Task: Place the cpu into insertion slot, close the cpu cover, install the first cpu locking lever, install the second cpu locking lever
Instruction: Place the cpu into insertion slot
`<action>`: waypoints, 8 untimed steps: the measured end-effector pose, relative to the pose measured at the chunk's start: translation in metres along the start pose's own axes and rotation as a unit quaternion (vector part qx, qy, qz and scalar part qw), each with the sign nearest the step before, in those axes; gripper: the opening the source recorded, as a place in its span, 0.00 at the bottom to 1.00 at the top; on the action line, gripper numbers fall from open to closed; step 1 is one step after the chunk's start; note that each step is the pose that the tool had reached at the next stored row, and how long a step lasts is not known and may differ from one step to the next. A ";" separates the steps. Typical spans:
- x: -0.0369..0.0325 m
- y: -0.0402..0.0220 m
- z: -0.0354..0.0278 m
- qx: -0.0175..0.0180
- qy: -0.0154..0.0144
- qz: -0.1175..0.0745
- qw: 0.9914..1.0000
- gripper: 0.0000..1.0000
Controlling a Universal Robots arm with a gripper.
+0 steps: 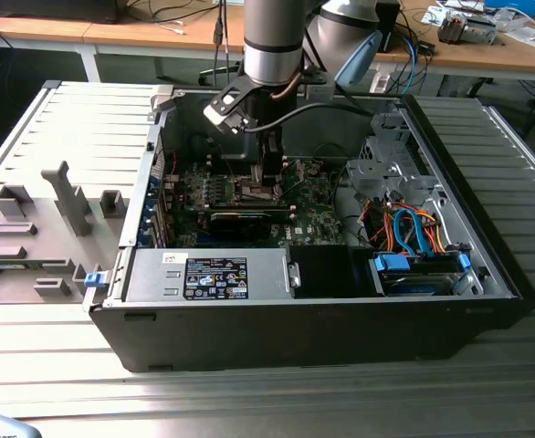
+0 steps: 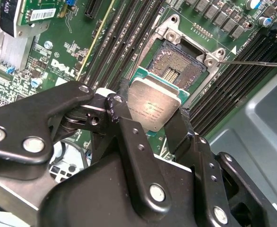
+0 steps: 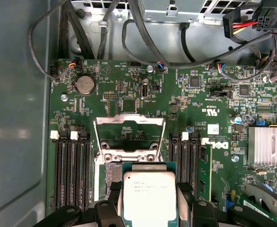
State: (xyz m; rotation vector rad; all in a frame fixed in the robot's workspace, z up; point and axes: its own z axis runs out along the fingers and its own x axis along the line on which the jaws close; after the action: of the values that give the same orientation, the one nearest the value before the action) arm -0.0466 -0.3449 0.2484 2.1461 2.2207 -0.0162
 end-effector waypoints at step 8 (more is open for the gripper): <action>0.0001 -0.0001 0.0022 0.000 0.000 0.000 1.000 0.55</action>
State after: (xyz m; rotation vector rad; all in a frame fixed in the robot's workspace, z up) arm -0.0466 -0.3449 0.2462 2.1461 2.2206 -0.0163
